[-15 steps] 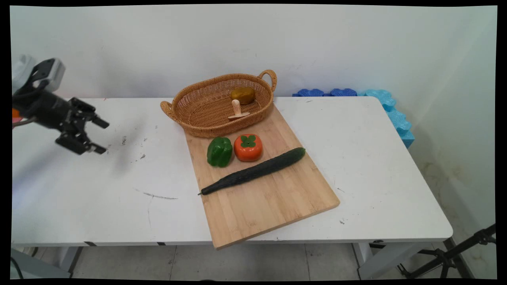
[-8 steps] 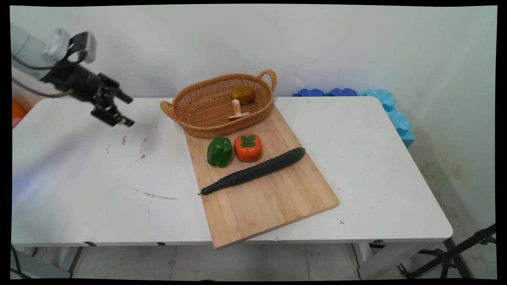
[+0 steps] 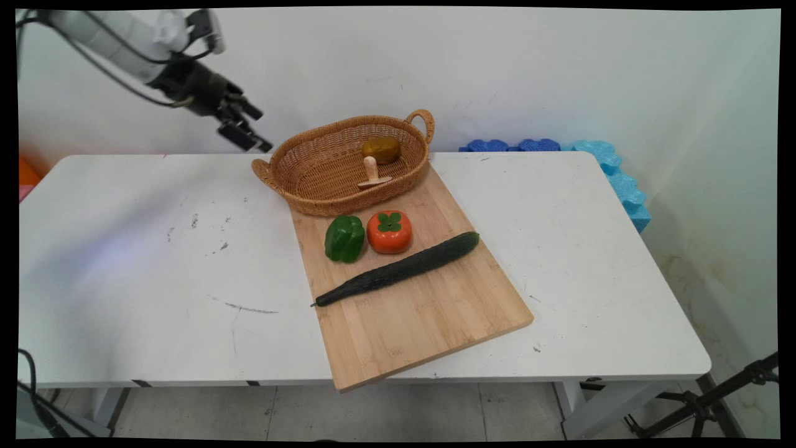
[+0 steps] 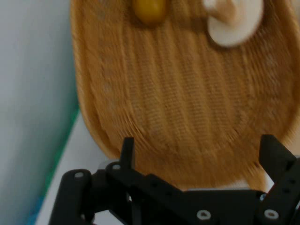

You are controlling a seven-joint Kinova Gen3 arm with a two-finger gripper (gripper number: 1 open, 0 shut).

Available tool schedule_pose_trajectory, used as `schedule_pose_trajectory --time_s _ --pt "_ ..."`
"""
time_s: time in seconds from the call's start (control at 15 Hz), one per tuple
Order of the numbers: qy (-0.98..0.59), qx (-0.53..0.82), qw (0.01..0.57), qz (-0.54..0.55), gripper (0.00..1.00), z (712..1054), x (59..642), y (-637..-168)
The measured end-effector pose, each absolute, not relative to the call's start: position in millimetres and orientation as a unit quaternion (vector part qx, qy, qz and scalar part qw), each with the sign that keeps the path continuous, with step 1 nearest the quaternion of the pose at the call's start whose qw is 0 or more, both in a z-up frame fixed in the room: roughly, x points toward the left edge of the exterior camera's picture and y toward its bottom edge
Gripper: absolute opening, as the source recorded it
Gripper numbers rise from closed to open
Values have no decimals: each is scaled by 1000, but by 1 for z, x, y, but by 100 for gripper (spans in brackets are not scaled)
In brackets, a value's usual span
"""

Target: Pick up the potato from the vegetable basket

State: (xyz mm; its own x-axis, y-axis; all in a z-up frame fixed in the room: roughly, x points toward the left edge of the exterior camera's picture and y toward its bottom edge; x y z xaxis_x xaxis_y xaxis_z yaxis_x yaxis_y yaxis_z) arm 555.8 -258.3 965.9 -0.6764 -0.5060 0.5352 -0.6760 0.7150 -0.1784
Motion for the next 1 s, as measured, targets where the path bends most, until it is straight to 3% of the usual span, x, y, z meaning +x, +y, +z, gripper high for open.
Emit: schedule_pose_trajectory --time_s 1.0 --pt "-911 284 216 207 100 912 476 -407"
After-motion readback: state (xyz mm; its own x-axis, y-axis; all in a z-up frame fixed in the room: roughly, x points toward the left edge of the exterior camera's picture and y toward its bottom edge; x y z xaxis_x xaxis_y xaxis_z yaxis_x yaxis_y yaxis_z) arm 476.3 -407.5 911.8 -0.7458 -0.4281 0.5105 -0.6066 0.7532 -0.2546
